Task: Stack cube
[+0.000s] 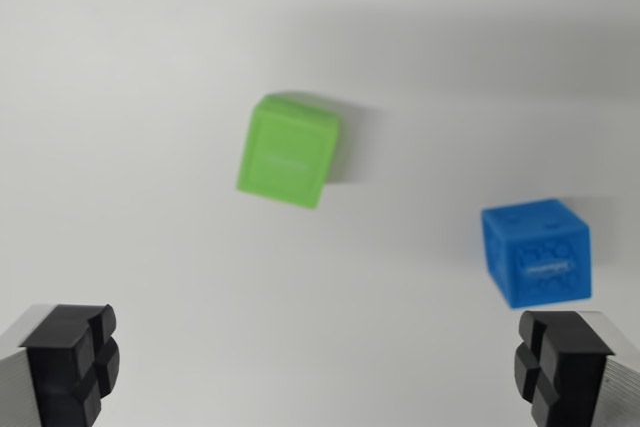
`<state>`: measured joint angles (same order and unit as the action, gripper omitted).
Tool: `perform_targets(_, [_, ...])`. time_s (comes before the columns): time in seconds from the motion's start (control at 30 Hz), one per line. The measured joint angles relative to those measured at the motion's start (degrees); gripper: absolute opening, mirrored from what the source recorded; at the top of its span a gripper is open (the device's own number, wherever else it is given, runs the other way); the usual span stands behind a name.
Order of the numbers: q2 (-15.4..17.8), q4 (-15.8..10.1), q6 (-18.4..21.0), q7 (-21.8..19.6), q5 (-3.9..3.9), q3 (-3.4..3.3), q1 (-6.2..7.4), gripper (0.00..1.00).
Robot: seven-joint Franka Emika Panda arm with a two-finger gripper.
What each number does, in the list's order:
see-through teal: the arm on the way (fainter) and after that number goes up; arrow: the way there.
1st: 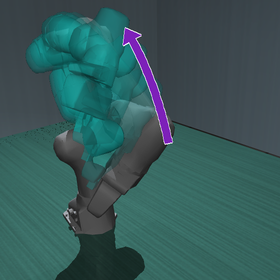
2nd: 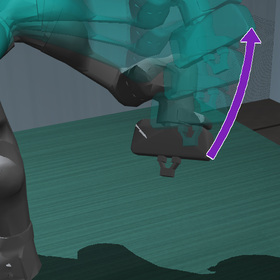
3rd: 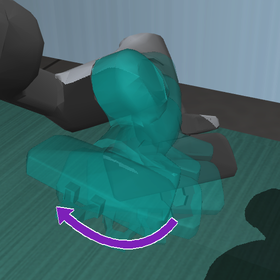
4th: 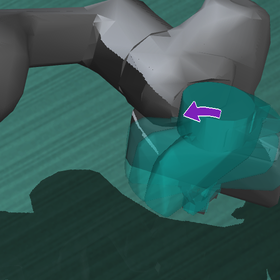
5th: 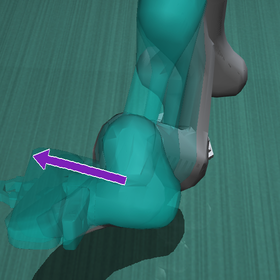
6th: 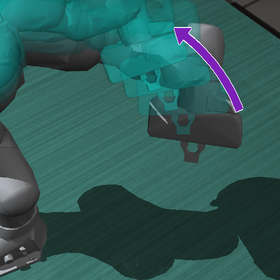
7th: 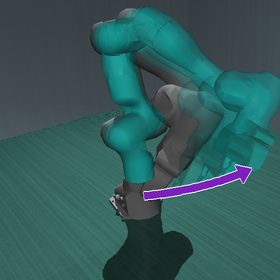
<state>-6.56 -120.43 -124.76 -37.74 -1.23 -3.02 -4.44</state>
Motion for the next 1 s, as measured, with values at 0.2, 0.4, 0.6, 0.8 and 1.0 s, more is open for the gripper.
perform_targets(0.2, [-0.03, -2.06, -2.26, 2.17, 0.00, -0.57, -0.60, 1.00])
perform_targets(0.4, [-0.26, -3.93, -4.55, 4.39, 0.00, -1.06, -1.33, 1.00])
perform_targets(0.6, [-0.77, -5.83, -7.04, 6.84, 0.00, -1.59, -2.15, 1.00])
perform_targets(0.8, [-1.48, -7.65, -9.74, 9.56, 0.00, -2.12, -3.11, 1.00])
perform_targets(1.0, [-2.61, -9.45, -12.85, 12.69, -0.03, -2.62, -4.30, 1.00])
